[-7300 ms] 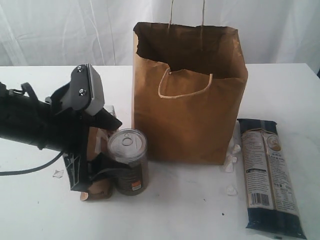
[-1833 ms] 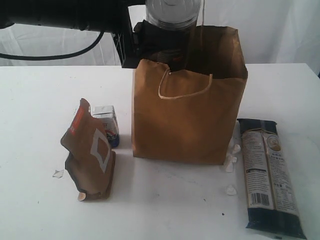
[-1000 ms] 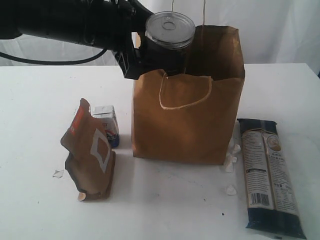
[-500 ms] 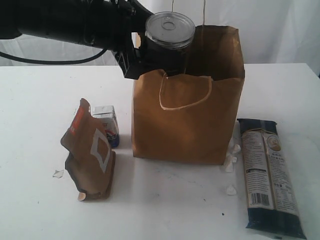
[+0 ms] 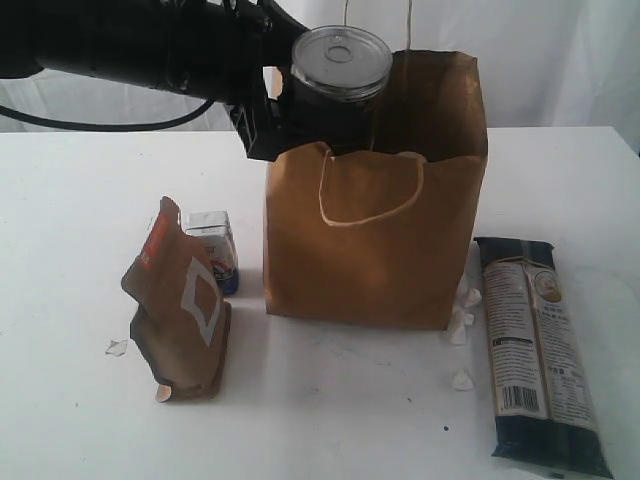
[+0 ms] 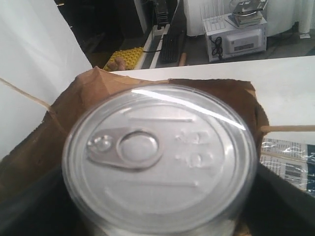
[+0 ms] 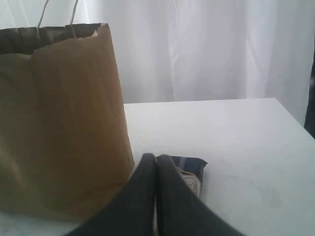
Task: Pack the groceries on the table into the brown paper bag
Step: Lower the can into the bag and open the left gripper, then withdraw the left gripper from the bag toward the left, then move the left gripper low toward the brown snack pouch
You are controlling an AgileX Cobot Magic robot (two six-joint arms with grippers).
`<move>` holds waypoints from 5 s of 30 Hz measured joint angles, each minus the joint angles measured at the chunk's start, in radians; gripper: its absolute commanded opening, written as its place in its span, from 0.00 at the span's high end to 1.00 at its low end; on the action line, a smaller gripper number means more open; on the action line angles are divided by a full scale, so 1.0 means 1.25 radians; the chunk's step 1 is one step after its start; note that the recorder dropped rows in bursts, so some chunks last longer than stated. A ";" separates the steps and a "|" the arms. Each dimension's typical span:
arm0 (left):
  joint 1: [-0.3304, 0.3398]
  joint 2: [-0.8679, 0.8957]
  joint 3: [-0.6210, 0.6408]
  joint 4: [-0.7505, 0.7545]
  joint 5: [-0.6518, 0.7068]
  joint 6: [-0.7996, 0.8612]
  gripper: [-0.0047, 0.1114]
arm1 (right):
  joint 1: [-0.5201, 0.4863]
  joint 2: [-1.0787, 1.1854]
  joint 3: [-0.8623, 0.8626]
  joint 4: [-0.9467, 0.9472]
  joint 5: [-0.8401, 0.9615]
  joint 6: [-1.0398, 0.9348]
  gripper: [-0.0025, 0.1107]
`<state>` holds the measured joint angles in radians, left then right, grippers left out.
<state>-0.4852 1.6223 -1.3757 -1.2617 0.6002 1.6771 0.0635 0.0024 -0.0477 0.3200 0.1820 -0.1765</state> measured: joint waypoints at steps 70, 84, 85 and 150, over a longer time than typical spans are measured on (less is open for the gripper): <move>0.000 -0.219 0.054 1.227 0.297 -1.482 0.06 | 0.000 0.000 0.000 0.036 0.005 0.037 0.98; 0.000 -0.219 0.304 1.127 0.187 -1.478 0.42 | 0.000 0.000 0.000 0.036 0.014 0.037 0.98; 0.000 -0.219 0.312 1.127 0.182 -1.481 0.52 | 0.000 0.000 0.000 0.036 0.014 0.037 0.98; 0.000 -0.532 0.902 0.603 -0.634 -1.135 0.06 | 0.000 0.000 0.000 0.036 0.014 0.038 0.98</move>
<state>-0.4852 0.9570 -0.2480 -0.5083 -0.1928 0.2578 0.0635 0.0024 -0.0477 0.3652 0.1991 -0.1288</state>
